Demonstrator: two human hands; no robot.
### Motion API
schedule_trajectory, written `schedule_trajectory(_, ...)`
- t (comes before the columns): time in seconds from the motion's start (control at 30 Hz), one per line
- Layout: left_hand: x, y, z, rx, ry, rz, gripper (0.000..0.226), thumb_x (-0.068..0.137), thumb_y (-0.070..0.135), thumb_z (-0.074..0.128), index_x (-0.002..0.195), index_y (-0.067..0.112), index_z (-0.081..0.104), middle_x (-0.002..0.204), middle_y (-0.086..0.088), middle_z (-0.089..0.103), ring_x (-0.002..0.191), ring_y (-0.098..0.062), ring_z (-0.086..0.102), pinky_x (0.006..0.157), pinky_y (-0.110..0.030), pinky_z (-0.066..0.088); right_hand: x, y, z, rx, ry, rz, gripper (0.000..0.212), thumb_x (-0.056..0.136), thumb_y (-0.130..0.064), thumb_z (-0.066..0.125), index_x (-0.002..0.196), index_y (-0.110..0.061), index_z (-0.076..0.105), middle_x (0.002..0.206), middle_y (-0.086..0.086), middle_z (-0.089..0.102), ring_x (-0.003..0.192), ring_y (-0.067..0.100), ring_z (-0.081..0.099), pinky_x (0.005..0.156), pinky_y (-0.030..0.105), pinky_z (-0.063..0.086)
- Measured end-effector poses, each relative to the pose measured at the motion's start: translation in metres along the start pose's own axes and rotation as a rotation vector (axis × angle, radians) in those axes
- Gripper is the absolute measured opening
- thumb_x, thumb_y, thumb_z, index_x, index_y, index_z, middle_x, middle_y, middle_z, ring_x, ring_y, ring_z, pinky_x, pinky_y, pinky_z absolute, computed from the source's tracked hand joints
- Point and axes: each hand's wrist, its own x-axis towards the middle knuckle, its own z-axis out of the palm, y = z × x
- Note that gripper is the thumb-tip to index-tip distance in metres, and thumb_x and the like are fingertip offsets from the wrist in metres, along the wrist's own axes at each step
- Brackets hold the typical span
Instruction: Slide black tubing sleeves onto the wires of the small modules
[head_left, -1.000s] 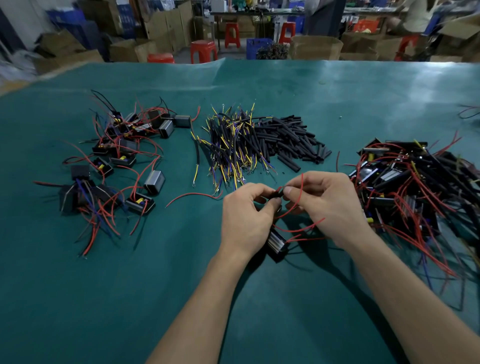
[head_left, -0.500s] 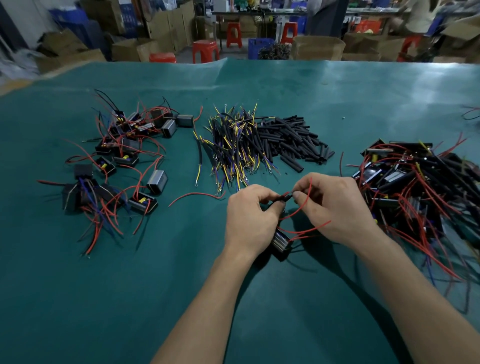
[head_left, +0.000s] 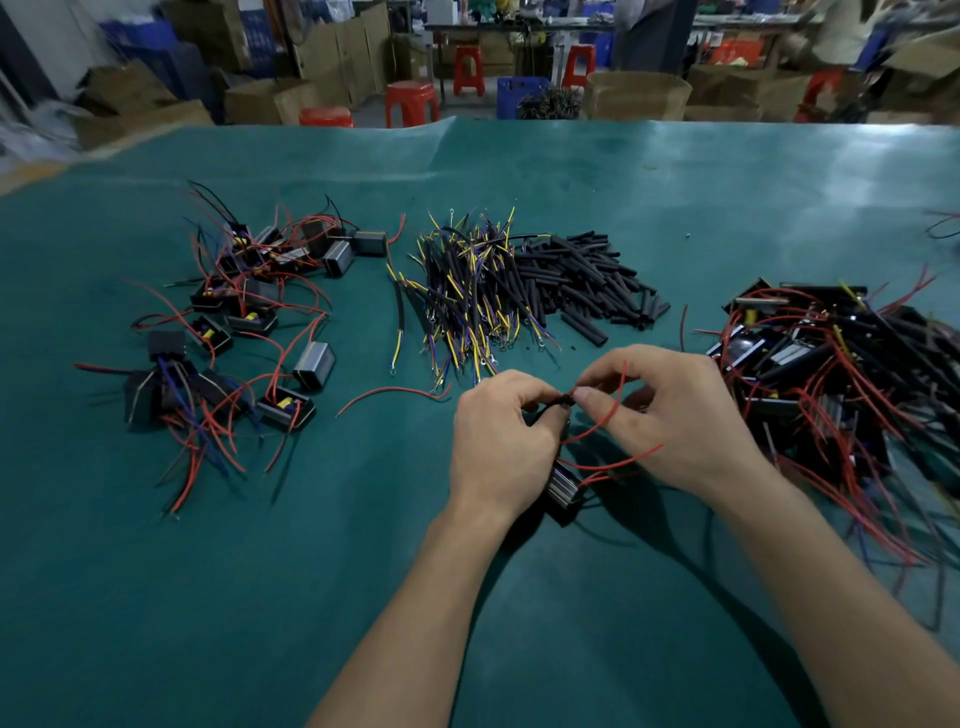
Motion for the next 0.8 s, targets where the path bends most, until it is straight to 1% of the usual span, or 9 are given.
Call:
schedule_trajectory(0.1, 0.000, -0.001, 0.000, 0.006, 0.001, 0.008, 0.009, 0.075, 0.020, 0.071, 0.078, 0.015, 0.078, 0.079, 0.005, 0.072, 0.076, -0.011, 0.065, 0.073, -0.034, 0.053, -0.001, 0.002, 0.003, 0.016, 0.001, -0.006, 0.010, 0.085, -0.018, 0.078, 0.083, -0.026, 0.073, 0.077, -0.012, 0.069, 0.067, -0.002, 0.061, 0.061, 0.014, 0.044)
schedule_trajectory(0.13, 0.000, -0.001, 0.000, 0.007, 0.000, 0.006, 0.010, 0.075, 0.021, 0.071, 0.078, 0.015, 0.079, 0.079, 0.005, 0.072, 0.077, -0.012, 0.065, 0.073, -0.035, 0.053, -0.001, 0.002, 0.002, 0.002, -0.006, -0.011, 0.010, 0.086, -0.016, 0.078, 0.083, -0.024, 0.073, 0.077, -0.011, 0.068, 0.067, -0.002, 0.060, 0.062, 0.016, 0.043)
schedule_trajectory(0.2, 0.000, 0.000, 0.000, 0.015, -0.001, 0.009, 0.009, 0.075, 0.021, 0.072, 0.078, 0.016, 0.079, 0.079, 0.005, 0.073, 0.078, -0.013, 0.064, 0.075, -0.036, 0.053, 0.000, 0.001, -0.001, -0.083, -0.035, -0.062, 0.008, 0.088, -0.014, 0.076, 0.085, -0.019, 0.071, 0.081, -0.008, 0.066, 0.072, 0.004, 0.060, 0.066, 0.028, 0.049)
schedule_trajectory(0.27, 0.000, 0.000, 0.000, 0.037, -0.007, 0.015, 0.009, 0.076, 0.022, 0.071, 0.079, 0.017, 0.079, 0.079, 0.005, 0.073, 0.081, -0.017, 0.064, 0.076, -0.038, 0.051, -0.001, -0.003, -0.001, -0.225, -0.049, -0.135, 0.006, 0.089, -0.014, 0.072, 0.085, -0.015, 0.067, 0.087, -0.002, 0.063, 0.081, 0.020, 0.060, 0.070, 0.039, 0.052)
schedule_trajectory(0.3, 0.000, 0.000, 0.000, 0.046, -0.008, 0.016, 0.010, 0.076, 0.022, 0.071, 0.079, 0.017, 0.079, 0.079, 0.005, 0.073, 0.082, -0.019, 0.064, 0.077, -0.039, 0.051, -0.001, -0.006, -0.001, -0.282, -0.052, -0.157, 0.007, 0.090, -0.015, 0.069, 0.085, -0.014, 0.065, 0.089, 0.000, 0.062, 0.083, 0.025, 0.059, 0.069, 0.042, 0.052)
schedule_trajectory(0.4, 0.000, 0.001, -0.001, 0.046, -0.006, 0.001, 0.011, 0.076, 0.023, 0.070, 0.079, 0.017, 0.079, 0.078, 0.004, 0.074, 0.082, -0.021, 0.064, 0.076, -0.040, 0.051, -0.002, -0.012, -0.004, -0.340, -0.086, -0.169, 0.007, 0.092, -0.015, 0.065, 0.086, -0.013, 0.061, 0.092, 0.000, 0.060, 0.082, 0.026, 0.055, 0.068, 0.042, 0.051)
schedule_trajectory(0.53, -0.001, 0.004, 0.000, 0.073, -0.056, 0.003, 0.019, 0.074, 0.030, 0.066, 0.082, 0.018, 0.079, 0.080, 0.002, 0.075, 0.083, -0.020, 0.064, 0.076, -0.038, 0.051, -0.001, -0.014, -0.013, -0.360, -0.166, -0.119, 0.008, 0.089, -0.012, 0.066, 0.085, -0.015, 0.061, 0.099, 0.001, 0.064, 0.089, 0.027, 0.059, 0.077, 0.044, 0.051)
schedule_trajectory(0.67, -0.003, 0.003, 0.000, -0.027, -0.093, -0.090, 0.018, 0.073, 0.029, 0.068, 0.084, 0.019, 0.079, 0.078, 0.001, 0.075, 0.076, -0.020, 0.069, 0.073, -0.038, 0.056, 0.000, -0.017, -0.015, -0.333, -0.249, -0.052, 0.008, 0.091, -0.012, 0.063, 0.085, -0.016, 0.060, 0.096, -0.001, 0.061, 0.092, 0.028, 0.058, 0.082, 0.042, 0.047)
schedule_trajectory(0.8, -0.004, 0.001, -0.001, -0.012, -0.110, -0.110, 0.016, 0.077, 0.028, 0.070, 0.087, 0.020, 0.079, 0.080, 0.002, 0.076, 0.078, -0.021, 0.070, 0.074, -0.038, 0.056, 0.003, -0.029, -0.020, -0.436, -0.278, -0.070, 0.010, 0.090, -0.012, 0.067, 0.084, -0.018, 0.064, 0.112, -0.003, 0.061, 0.105, 0.026, 0.051, 0.091, 0.040, 0.044)
